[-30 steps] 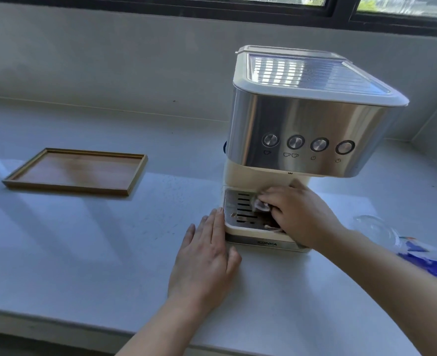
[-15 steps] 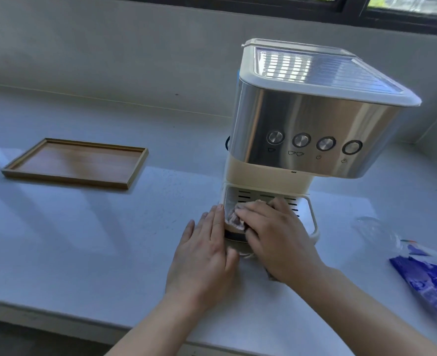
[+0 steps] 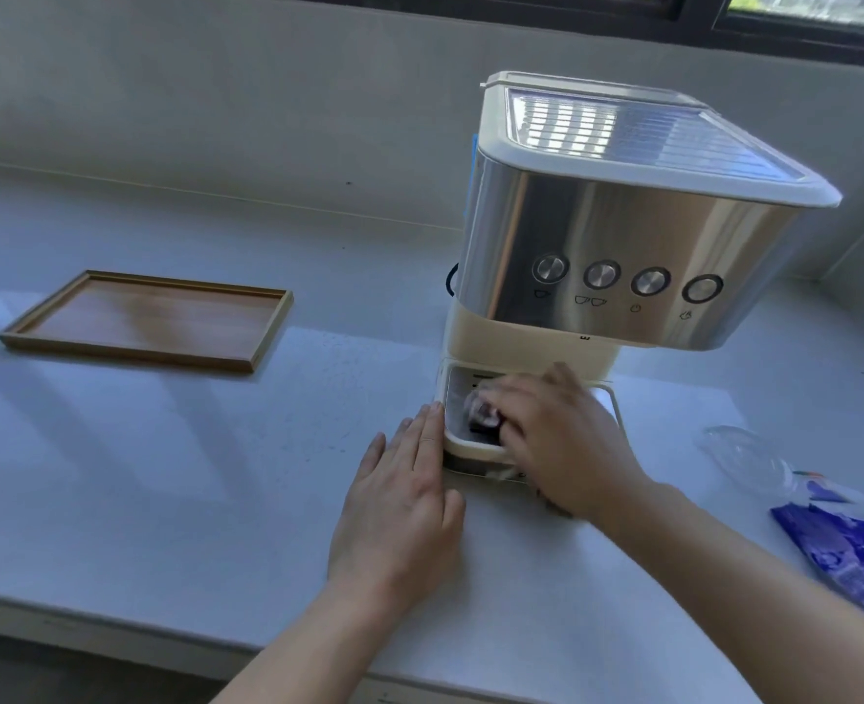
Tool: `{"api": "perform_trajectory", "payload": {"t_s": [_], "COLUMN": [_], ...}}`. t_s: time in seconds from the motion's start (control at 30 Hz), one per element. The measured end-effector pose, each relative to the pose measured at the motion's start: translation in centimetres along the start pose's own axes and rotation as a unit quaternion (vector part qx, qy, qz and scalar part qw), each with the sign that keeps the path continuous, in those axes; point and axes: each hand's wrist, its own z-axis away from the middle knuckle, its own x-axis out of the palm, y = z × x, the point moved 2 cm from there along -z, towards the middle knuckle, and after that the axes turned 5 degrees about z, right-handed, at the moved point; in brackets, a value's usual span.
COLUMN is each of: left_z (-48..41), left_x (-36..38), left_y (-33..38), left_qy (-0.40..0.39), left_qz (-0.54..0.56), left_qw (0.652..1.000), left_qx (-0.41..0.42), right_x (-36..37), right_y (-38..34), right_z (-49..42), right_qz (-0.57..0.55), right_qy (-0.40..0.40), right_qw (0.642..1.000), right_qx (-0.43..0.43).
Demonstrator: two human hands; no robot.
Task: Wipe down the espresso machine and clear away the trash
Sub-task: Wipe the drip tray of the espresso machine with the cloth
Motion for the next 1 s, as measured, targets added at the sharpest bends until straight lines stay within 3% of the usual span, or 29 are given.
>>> {"api": "perform_trajectory", "payload": {"t_s": [0.07, 0.2, 0.33, 0.4, 0.53, 0.63, 0.7, 0.77, 0.87, 0.93, 1.0], "left_z": [0.1, 0.0, 0.0, 0.1, -0.2, 0.0, 0.4, 0.8, 0.2, -1.8, -4.2], "left_x": [0.0, -0.1, -0.1, -0.2, -0.3, -0.7, -1.4, -2.1, -2.0, -0.9, 0.0], "left_y": [0.0, 0.0, 0.1, 0.1, -0.1, 0.3, 0.1, 0.2, 2.4, 4.4, 5.6], "left_qy": [0.001, 0.002, 0.004, 0.005, 0.000, 0.022, 0.069, 0.133, 0.175, 0.119, 0.036], "left_qz": [0.004, 0.005, 0.017, 0.016, 0.024, 0.081, 0.179, 0.239, 0.118, 0.009, -0.091], "left_qw": [1.000, 1.000, 1.000, 1.000, 1.000, 0.996, 0.981, 0.962, 0.973, 0.986, 0.993], "left_qx": [-0.002, -0.006, -0.008, -0.006, -0.004, 0.004, -0.011, 0.001, 0.092, 0.115, 0.073], "right_x": [0.2, 1.6, 1.5, 1.9, 1.7, 0.8, 0.2, -0.1, 0.7, 1.8, 2.5], "right_y": [0.8, -2.1, -1.2, -2.3, -2.0, -0.4, 0.2, 1.6, 4.1, 4.3, 3.6], "right_z": [-1.4, -2.5, -4.7, -5.0, -4.1, -3.9, -2.5, -0.3, 2.8, 3.3, 3.6], "right_qz": [-0.012, -0.011, -0.020, 0.000, -0.146, -0.175, -0.256, -0.291, -0.181, -0.147, -0.123], "right_qy": [-0.009, -0.031, -0.025, -0.021, -0.066, -0.100, -0.072, 0.041, 0.160, 0.148, 0.160], "right_qw": [0.997, 0.998, 0.999, 1.000, 0.987, 0.979, 0.964, 0.953, 0.946, 0.947, 0.952], "right_qx": [0.074, -0.052, 0.023, 0.020, -0.009, -0.013, 0.010, 0.077, 0.214, 0.244, 0.232]}}
